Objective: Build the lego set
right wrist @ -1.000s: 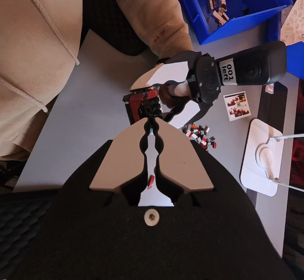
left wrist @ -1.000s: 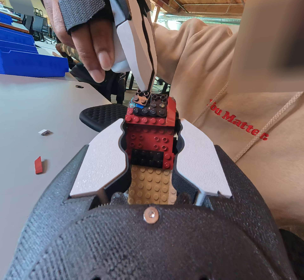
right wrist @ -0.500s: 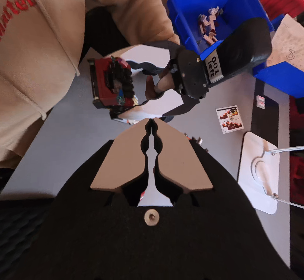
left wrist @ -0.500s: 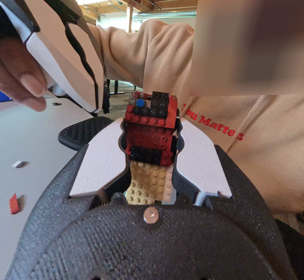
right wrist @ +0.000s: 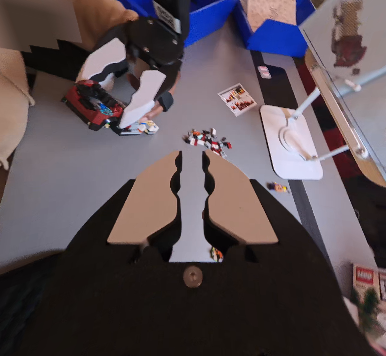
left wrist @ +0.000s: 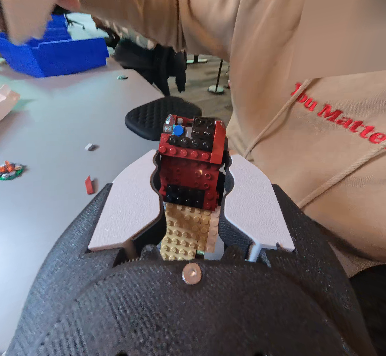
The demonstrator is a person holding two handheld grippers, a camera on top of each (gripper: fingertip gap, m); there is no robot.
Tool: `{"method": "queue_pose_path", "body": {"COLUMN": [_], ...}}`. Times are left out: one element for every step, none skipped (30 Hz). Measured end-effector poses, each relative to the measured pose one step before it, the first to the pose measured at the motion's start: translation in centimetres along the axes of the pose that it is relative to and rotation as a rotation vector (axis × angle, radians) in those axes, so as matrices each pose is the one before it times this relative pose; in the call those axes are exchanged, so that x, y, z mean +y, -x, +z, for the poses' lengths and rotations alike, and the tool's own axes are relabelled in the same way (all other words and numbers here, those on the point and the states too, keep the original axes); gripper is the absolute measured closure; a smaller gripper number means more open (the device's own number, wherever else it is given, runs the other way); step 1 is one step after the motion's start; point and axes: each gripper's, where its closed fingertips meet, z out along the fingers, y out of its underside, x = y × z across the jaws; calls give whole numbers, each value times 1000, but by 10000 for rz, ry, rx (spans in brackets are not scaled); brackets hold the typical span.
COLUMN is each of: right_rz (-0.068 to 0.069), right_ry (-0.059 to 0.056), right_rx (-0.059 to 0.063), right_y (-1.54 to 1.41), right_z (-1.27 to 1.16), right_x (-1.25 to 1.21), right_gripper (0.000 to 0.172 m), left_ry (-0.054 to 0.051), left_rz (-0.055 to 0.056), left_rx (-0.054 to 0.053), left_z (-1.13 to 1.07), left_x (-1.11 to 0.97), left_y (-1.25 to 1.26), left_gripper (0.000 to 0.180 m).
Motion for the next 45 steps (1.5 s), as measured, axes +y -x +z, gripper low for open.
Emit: {"method": "queue_pose_path", "body": {"right_rz": [437, 363, 322, 285, 239, 197, 143, 106, 123, 169, 172, 126, 167, 222, 186, 139, 141, 158, 125, 143, 167, 67, -6, 15, 7, -43, -134, -200, -187, -125, -70, -49, -62, -69, -82, -95, -131, -146, -109, -49, 43, 93, 71, 12, -43], "right_ry": [-9, 4, 51, 40, 44, 34, 11, -14, -27, 46, 230, 338, 377, 513, 592, 492, 343, 359, 328, 205, 208, 181, 91, 53, 77, 111, 99, 60, 83, 127, 149, 111, 2, -39, -215, -367, -428, -467, -486, -409, -223, -6, 175, 367, 499], "right_rx": [331, 289, 249, 200, 159, 121, 116, 139, 153, 186, 246, 211, 202, 208, 169, 131, 157, 161, 120, 127, 174, 176, 176, 149, 47, -13, -20, -10, 23, 38, -34, -91, -120, -149, -239, -440, -656, -889, -1067, -1149, -1145, -1070, -899, -748, -625], "right_y": [-903, -805, -701, -583, -480, -379, -352, -397, -478, -613, -797, -822, -868, -954, -915, -834, -834, -803, -728, -657, -681, -585, -491, -388, -221, -72, -17, 29, -34, -130, -74, 26, 110, 261, 541, 1052, 1646, 2312, 2828, 3131, 3152, 2948, 2537, 2132, 1764], "right_z": [-827, -690, -542, -400, -280, -185, -147, -128, -83, 6, 174, 375, 610, 846, 1065, 1209, 1256, 1258, 1176, 1043, 847, 669, 488, 378, 335, 293, 254, 214, 199, 176, 143, 92, -31, -139, -336, -580, -754, -805, -683, -368, 47, 495, 895, 1149, 1270], "right_x": [1123, 1191, 1224, 1142, 1066, 916, 766, 628, 541, 582, 806, 935, 998, 1216, 1326, 1172, 906, 815, 633, 359, 257, 165, 53, 4, 25, 49, 16, -41, -7, 68, 118, 89, -70, -154, -450, -788, -1019, -1221, -1320, -1215, -875, -424, -8, 393, 604], "right_gripper": [152, 153, 152, 151, 150, 148, 148, 148, 148, 148, 149, 149, 149, 151, 151, 151, 151, 152, 152, 152, 152, 152, 152, 151, 148, 146, 144, 143, 143, 145, 152, 154, 155, 155, 155, 155, 155, 155, 155, 155, 155, 155, 155, 155, 155], "left_ry": [251, 231, 232, 233, 248, 225, 154, 121, 192, 236, 194, 114, 74, 49, 8, -63, -108, -132, -137, -158, -211, -260, -267, -233, -200, -155, -102, -27, -39, -70, -45, -37, -63, -65, -39, -20, -9, 16, 41, 49, 99, 105, 56, 68, 92], "left_rz": [113, 40, 51, 78, 55, 38, 15, -4, 15, 57, 64, 24, -20, 6, 2, -23, -51, -49, -29, -60, -110, -109, -147, -165, -127, -101, -41, -39, -13, 9, -13, -11, 17, 7, -32, -5, -18, -42, -15, 15, 11, 58, 61, 36, 49], "left_rx": [-124, -56, -96, -140, -168, -159, -118, -94, -159, -252, -206, -102, -83, -107, -124, -103, -132, -176, -157, -205, -281, -278, -239, -126, -14, -42, -76, 45, 44, -8, 23, 3, -27, -11, 1, -43, -103, -120, -65, -78, -19, 33, 9, 14, -6], "left_z": [212, 202, 193, 163, 134, 108, 95, 118, 141, 155, 138, 111, 94, 42, 4, -64, -109, -139, -163, -188, -219, -241, -257, -245, -179, -125, -55, -10, 5, 7, -5, -1, -6, -3, -3, 3, -5, 13, 2, -4, 9, 4, 18, 11, 32], "left_x": [388, 332, 328, 309, 342, 298, 236, 202, 281, 332, 304, 230, 190, 159, 85, -23, -97, -129, -115, -158, -231, -277, -277, -238, -200, -157, -105, -5, -13, -58, -39, -72, -131, -124, -84, -23, 1, 15, 66, 66, 119, 115, 45, 29, 48], "left_y": [120, 39, 93, 144, 214, 222, 174, 145, 216, 356, 315, 180, 180, 201, 216, 188, 245, 317, 291, 382, 524, 572, 542, 384, 195, 186, 201, 11, -38, 4, -32, -14, 4, -13, 4, 72, 170, 207, 135, 113, 34, -89, -87, -99, -72], "left_gripper": [121, 121, 121, 121, 121, 121, 121, 121, 121, 121, 121, 121, 121, 121, 121, 121, 121, 121, 121, 121, 121, 121, 121, 121, 121, 121, 121, 121, 121, 121, 121, 121, 121, 121, 121, 121, 121, 121, 121, 121, 121, 121, 121, 121, 121]}}
